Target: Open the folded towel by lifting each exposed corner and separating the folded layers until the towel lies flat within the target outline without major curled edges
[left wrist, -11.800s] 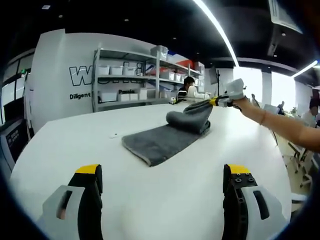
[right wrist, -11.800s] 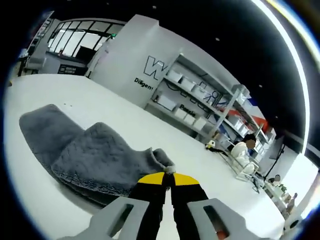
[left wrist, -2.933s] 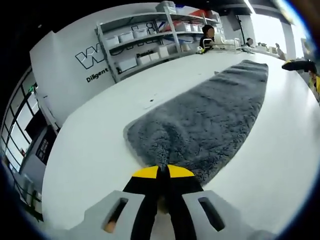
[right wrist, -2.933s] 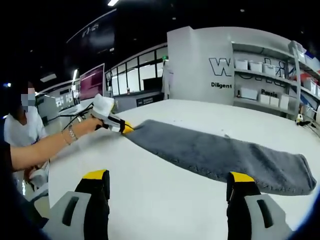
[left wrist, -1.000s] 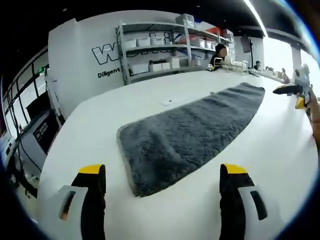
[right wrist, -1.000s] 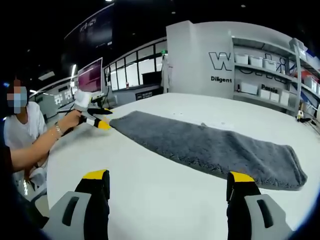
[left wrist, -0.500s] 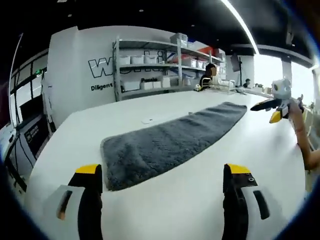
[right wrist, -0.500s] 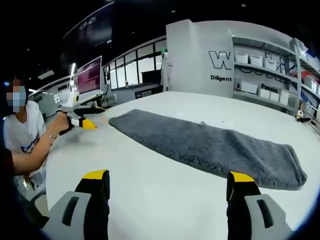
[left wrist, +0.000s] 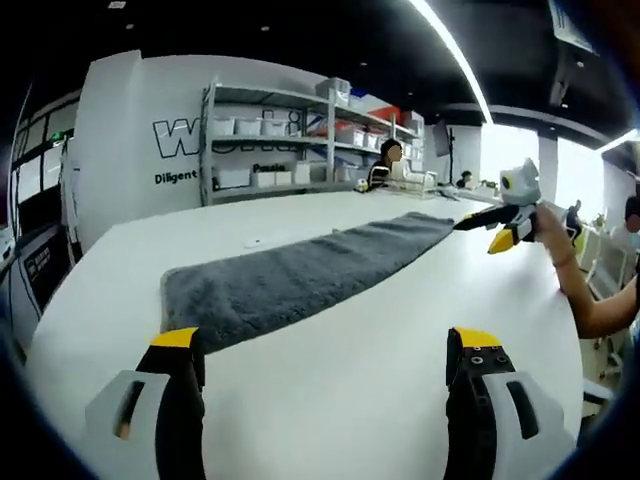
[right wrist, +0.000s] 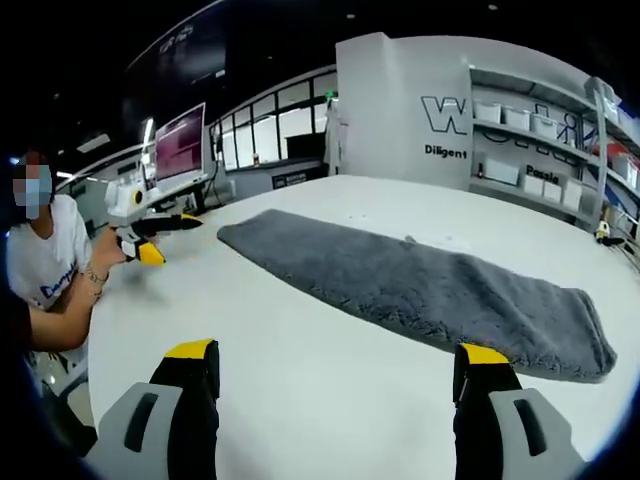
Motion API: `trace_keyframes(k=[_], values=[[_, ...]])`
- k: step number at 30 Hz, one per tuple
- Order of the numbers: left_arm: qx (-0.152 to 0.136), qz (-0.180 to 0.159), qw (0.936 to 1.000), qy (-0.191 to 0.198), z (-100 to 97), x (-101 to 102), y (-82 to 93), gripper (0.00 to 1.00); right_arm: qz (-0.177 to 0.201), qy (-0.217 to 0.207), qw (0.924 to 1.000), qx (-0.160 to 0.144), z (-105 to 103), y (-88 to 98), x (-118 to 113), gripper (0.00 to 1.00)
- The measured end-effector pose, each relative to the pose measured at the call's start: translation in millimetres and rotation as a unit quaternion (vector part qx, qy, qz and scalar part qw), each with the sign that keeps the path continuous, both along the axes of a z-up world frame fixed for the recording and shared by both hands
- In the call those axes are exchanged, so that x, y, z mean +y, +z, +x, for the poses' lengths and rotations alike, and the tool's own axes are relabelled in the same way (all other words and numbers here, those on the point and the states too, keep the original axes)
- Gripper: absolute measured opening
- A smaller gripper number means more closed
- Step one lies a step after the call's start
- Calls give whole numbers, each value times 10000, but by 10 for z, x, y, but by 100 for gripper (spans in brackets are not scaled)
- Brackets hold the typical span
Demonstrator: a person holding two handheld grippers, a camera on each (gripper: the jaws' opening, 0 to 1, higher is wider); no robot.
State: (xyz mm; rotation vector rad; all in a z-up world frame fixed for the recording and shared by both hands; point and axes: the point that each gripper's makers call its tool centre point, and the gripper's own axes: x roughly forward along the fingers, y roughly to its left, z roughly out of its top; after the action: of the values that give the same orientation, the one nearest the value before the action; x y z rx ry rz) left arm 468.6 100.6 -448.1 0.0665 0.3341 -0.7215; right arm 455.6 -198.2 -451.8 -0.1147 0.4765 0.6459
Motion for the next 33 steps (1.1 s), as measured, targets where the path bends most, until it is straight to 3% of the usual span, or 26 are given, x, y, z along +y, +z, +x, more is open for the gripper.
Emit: trace_keyframes(k=[1, 8, 12, 15, 19, 25, 29, 33], values=[[-123, -116, 9998, -38, -3, -15, 59, 99, 6, 17, 10000, -28, -3, 20, 9, 100], [-67, -77, 9998, -173, -94, -31, 42, 99, 379, 124, 9990, -218, 66, 196, 86, 98], [-185, -21, 9997, -174, -110, -26, 89, 99, 256, 229, 9979, -554, 176, 399, 148, 86], [-286, 61, 9995, -153, -106, -32, 110, 99, 240, 270, 9968, -708, 272, 547, 199, 83], [-211, 204, 9993, -219, -119, -46, 44, 99, -39, 244, 9947, -1001, 486, 667, 235, 78], [-139, 229, 9993, -267, -129, -57, 9, 99, -363, 232, 9946, -943, 840, 620, 276, 71], [-104, 240, 9993, -265, -123, -50, -7, 99, -453, 267, 9944, -912, 1060, 572, 287, 53], [-81, 261, 9992, -279, -121, -52, -18, 99, -631, 139, 9951, -745, 1349, 399, 246, 52]])
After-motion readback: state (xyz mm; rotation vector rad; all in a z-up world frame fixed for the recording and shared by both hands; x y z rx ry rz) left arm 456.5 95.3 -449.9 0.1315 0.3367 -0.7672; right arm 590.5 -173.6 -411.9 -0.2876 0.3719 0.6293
